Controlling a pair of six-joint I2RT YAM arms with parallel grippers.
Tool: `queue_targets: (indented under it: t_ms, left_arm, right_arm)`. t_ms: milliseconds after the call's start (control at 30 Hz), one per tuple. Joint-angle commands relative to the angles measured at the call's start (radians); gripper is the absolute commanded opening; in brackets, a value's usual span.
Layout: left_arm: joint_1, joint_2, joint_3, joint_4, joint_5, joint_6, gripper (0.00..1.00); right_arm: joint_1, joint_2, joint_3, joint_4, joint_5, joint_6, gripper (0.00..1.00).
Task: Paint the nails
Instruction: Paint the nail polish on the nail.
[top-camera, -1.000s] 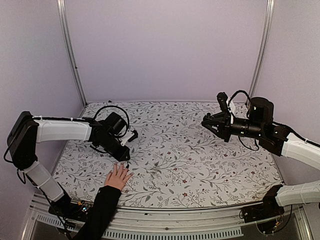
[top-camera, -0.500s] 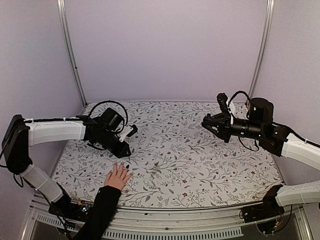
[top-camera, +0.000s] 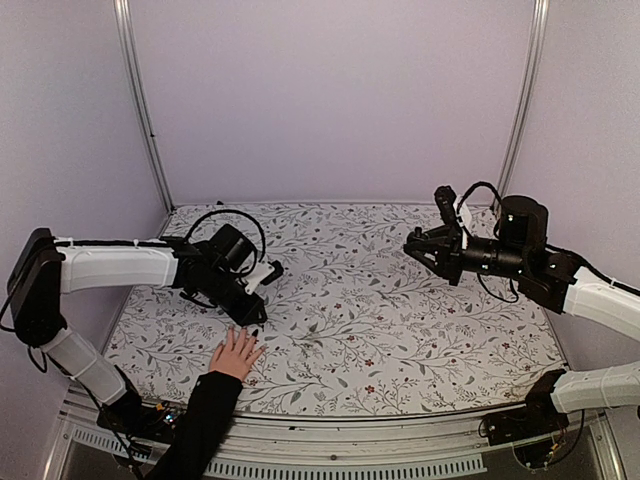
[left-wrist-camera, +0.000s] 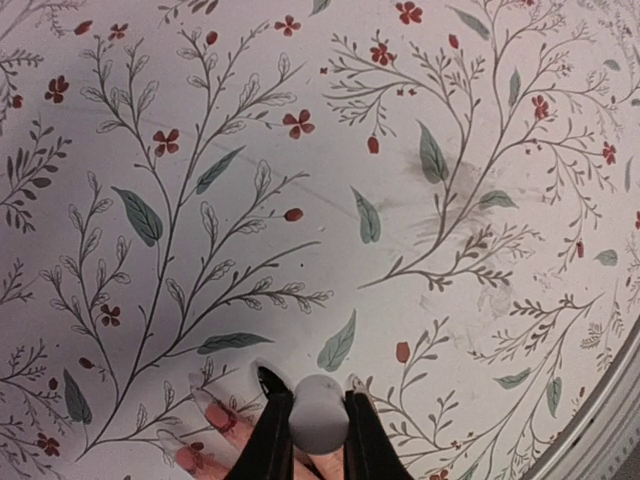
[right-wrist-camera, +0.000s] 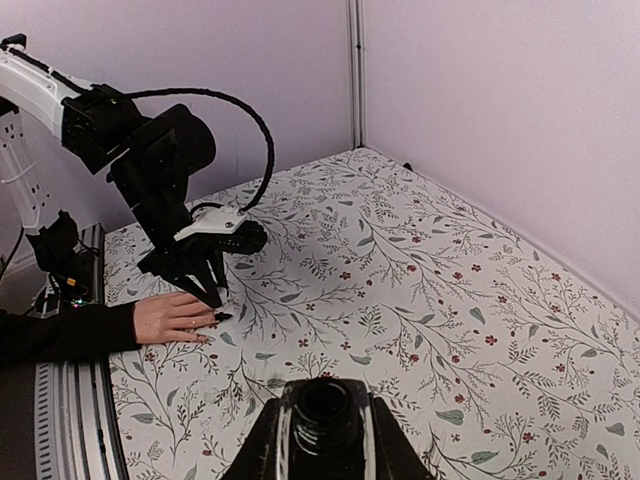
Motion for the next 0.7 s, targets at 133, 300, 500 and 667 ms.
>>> queue_targets:
  t_ms: [133, 300, 500, 667]
  left_arm:
    - [-0.011, 0.023, -0.005, -0.016, -0.048, 0.001, 0.0]
    - [-0.011, 0.031, -0.008, -0.022, -0.061, -0.002, 0.0]
    - [-0.011, 0.03, -0.01, -0.025, -0.074, -0.003, 0.0]
    - [-0.012, 0.038, -0.012, -0.027, -0.075, -0.005, 0.0]
  right_arm:
    - [-0.004, -0.017, -0.003, 0.015, 0.009, -0.003, 0.0]
    - [-0.003, -0.016, -0.006, 0.018, 0.009, -0.003, 0.0]
    - [-0.004, -0.014, -0.005, 0.018, 0.009, -0.001, 0.0]
    - [-0.004, -0.013, -0.005, 0.018, 0.007, -0.003, 0.0]
